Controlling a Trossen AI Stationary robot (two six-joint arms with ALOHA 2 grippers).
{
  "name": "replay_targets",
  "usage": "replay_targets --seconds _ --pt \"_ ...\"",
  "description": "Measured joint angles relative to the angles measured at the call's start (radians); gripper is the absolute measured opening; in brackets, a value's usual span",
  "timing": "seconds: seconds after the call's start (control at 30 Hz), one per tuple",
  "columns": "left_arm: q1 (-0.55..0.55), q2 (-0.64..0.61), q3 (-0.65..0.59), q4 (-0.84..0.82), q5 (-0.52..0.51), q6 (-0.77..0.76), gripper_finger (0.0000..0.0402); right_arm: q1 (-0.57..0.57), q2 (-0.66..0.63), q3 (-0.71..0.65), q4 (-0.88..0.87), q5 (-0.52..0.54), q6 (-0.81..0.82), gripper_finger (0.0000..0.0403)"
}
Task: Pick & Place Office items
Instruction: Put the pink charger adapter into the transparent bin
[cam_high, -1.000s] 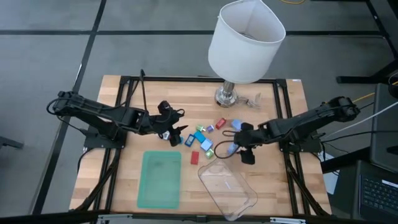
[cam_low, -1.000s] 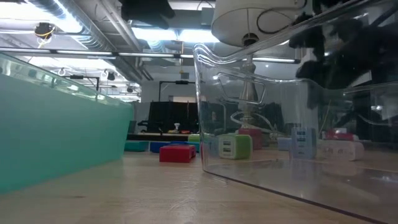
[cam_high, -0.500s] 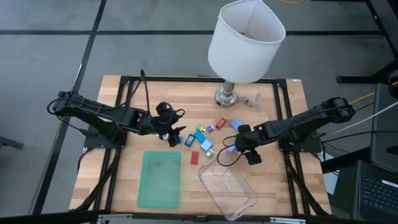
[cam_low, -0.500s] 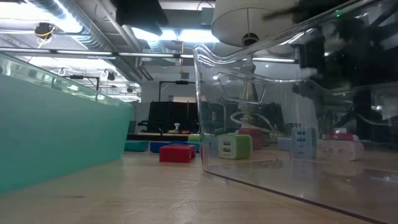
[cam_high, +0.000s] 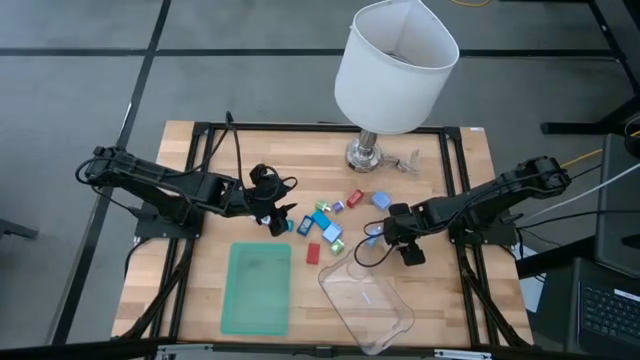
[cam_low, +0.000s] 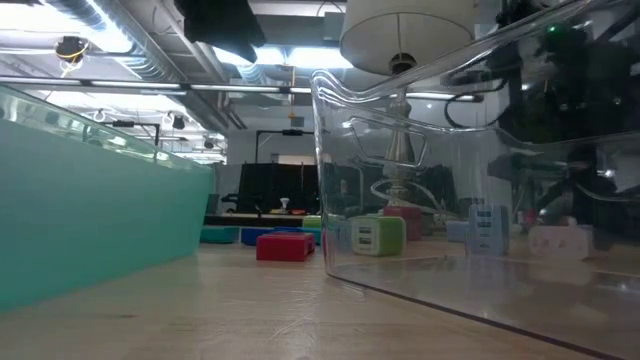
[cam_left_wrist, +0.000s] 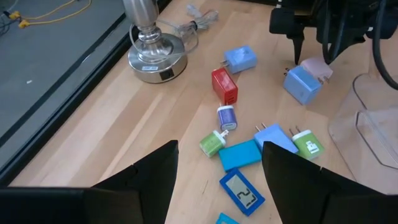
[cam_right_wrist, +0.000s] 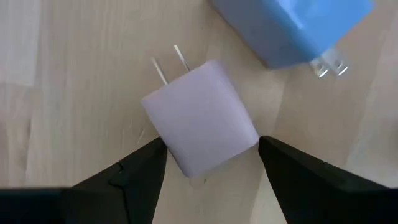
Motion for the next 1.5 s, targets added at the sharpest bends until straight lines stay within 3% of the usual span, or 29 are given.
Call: replay_targets --seconds 0.3,0.63,1.03,1.17,1.3,1.5 --pt "0.000 0.000 0.000 0.001 0.000 -0.002 0.0226 0.000 0.000 0.093 -0.070 0.024 -0.080 0.0265" --pt "0.005 0.000 0.000 0.001 0.000 -0.011 0.0226 0.000 0.010 0.089 -0.031 -0.012 -0.176 0.0265" --pt "0.009 -0.001 -0.001 -0.019 -0.001 -0.015 0.0228 -0.003 0.171 0.087 0.043 -0.050 -0.217 0.0265" --pt "0.009 -0.001 -0.001 -0.021 0.000 -0.017 0.0226 -0.020 0.182 0.088 0.045 -0.033 -0.180 0.0252" --pt "0.012 -0.001 -0.001 -0.015 -0.001 -0.018 0.0224 -0.054 0.158 0.085 0.066 -0.016 -0.099 0.0194" --pt "0.036 -0.001 -0.001 -0.013 -0.003 -0.010 0.0224 -0.067 0.106 0.105 -0.011 0.047 0.026 0.0194"
